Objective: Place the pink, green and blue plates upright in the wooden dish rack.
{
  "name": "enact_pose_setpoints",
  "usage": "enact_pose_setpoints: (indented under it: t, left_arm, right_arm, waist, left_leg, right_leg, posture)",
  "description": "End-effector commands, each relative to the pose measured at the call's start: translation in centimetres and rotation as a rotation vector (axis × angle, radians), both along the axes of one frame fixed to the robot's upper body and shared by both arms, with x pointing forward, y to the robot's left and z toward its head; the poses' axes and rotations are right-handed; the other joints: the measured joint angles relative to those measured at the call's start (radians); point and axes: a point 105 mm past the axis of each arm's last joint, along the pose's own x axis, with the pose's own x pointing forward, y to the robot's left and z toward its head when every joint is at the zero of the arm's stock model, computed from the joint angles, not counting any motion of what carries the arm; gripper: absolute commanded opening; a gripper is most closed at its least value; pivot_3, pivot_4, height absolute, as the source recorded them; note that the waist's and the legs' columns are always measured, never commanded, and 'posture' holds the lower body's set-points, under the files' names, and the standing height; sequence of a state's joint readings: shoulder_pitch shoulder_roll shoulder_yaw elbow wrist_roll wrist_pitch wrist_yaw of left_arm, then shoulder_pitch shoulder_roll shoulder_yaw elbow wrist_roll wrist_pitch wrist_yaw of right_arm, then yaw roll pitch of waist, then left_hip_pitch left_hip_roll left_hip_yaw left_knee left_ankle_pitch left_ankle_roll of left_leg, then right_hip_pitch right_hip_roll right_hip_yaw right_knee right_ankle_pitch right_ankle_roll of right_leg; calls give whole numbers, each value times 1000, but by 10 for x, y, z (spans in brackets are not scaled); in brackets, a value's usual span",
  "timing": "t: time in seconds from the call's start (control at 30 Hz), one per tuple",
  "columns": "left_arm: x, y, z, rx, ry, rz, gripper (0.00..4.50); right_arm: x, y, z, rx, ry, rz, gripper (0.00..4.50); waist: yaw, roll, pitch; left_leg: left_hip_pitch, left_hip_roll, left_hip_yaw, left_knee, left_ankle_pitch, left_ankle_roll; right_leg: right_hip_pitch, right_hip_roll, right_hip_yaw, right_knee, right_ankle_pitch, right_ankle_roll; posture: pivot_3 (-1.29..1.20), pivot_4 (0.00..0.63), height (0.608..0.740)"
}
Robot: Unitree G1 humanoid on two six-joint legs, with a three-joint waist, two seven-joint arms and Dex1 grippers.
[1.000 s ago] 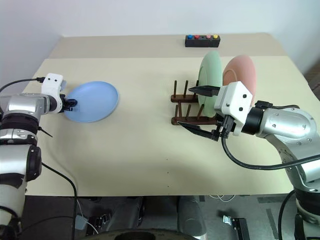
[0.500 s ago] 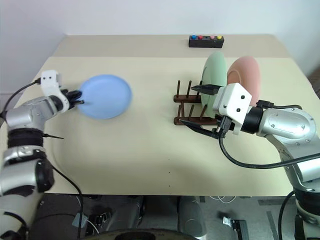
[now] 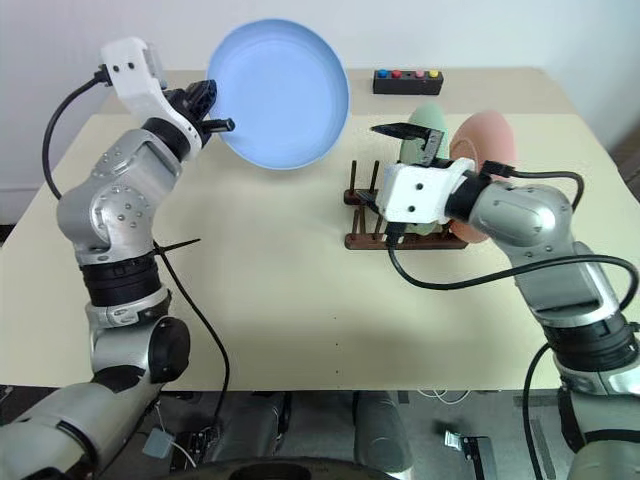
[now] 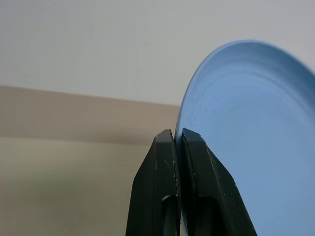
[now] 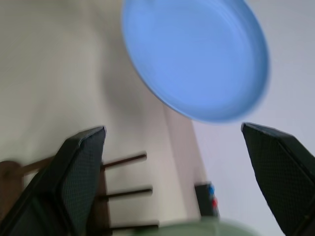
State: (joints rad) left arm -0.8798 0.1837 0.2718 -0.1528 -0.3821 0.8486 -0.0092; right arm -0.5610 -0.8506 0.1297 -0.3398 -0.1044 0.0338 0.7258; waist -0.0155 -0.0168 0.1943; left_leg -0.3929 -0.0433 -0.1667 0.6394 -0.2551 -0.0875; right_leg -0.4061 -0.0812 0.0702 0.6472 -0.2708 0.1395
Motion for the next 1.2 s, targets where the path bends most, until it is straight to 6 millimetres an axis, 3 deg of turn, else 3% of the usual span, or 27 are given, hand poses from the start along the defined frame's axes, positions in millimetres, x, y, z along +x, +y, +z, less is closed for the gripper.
enact_pose_setpoints:
  t: [0.03,0.17,0.5,0.6,0.83,1.2]
  left_arm:
    - [-15,-12,24,40,-107,-5,74]
    - [-18,-16,25,-15,-97,-14,74]
    - [-32,-53,22,8,-74,-100,74]
    - [-35,-60,22,19,-81,-123,0]
    - [-36,-61,24,11,-82,-133,0]
    - [-35,-53,28,-96,-94,-167,0]
  right_arm:
    - [1,10,7,-59,-105,18,4500]
    - [4,18,4,-72,-127,39,4500]
    - [7,37,2,-131,-236,92,4500]
    - [8,40,-3,-144,-236,101,3660]
    - [11,37,-13,-194,-245,89,63]
    - [13,33,-14,-232,-286,80,63]
  waist:
    - [2,0,0]
    - [2,0,0]
    - [1,0,0]
    - [0,0,0]
    - [0,0,0]
    - [0,0,0]
  left_leg:
    - [0,0,0,0,0,0]
    - [0,0,0,0,0,0]
    - [0,0,0,0,1,-2]
    - [0,0,0,0,1,-2]
    - [0,0,0,0,1,-2]
    - [0,0,0,0,1,-3]
  right_leg:
    - [0,0,0,0,0,0]
    - [1,0,0,0,0,0]
    - [0,0,0,0,0,0]
    - [0,0,0,0,0,0]
    - [0,0,0,0,0,0]
    - [0,0,0,0,0,0]
  posture:
    - [0,150,740]
    - [0,150,740]
    - [0,150,740]
    - [0,150,740]
    - [0,150,740]
    - [0,150,740]
